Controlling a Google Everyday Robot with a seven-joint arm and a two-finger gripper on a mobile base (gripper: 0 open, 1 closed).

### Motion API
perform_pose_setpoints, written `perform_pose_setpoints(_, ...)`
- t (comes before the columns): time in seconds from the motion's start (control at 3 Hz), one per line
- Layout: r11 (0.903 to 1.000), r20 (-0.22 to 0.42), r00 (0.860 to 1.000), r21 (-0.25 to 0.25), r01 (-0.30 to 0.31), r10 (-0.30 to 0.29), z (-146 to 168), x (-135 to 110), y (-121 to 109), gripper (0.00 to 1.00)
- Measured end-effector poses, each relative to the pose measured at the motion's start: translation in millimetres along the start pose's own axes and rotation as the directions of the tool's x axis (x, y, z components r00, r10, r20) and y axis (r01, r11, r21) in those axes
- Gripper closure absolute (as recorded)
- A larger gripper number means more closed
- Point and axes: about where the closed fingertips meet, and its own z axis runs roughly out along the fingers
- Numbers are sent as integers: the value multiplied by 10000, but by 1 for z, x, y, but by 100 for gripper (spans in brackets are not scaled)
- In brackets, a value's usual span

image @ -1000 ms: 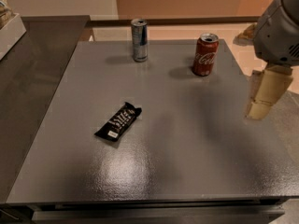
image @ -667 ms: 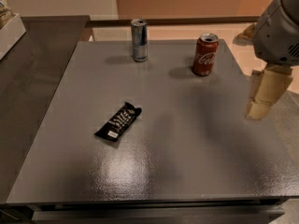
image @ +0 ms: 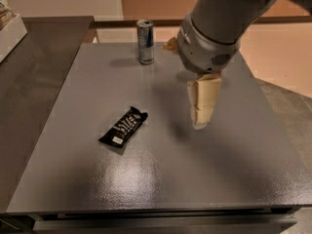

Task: Pick rxbar chocolate

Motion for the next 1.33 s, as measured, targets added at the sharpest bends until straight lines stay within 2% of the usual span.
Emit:
perform_pose_setpoints(0.33,9788,232,9791,-305,2028,-2021,32,-44,-19,0)
perform_pose_setpoints(0.67,9414,396,9424,-484,3338,-3321,52,-71,-31,0)
perform_pose_setpoints(1.0,8563,-526,8801,-2651,4432,-4718,119,-69,-43,0)
perform_pose_setpoints(1.33,8503,-808,8808,-3150,4216,-4666,130,-55,-42,0)
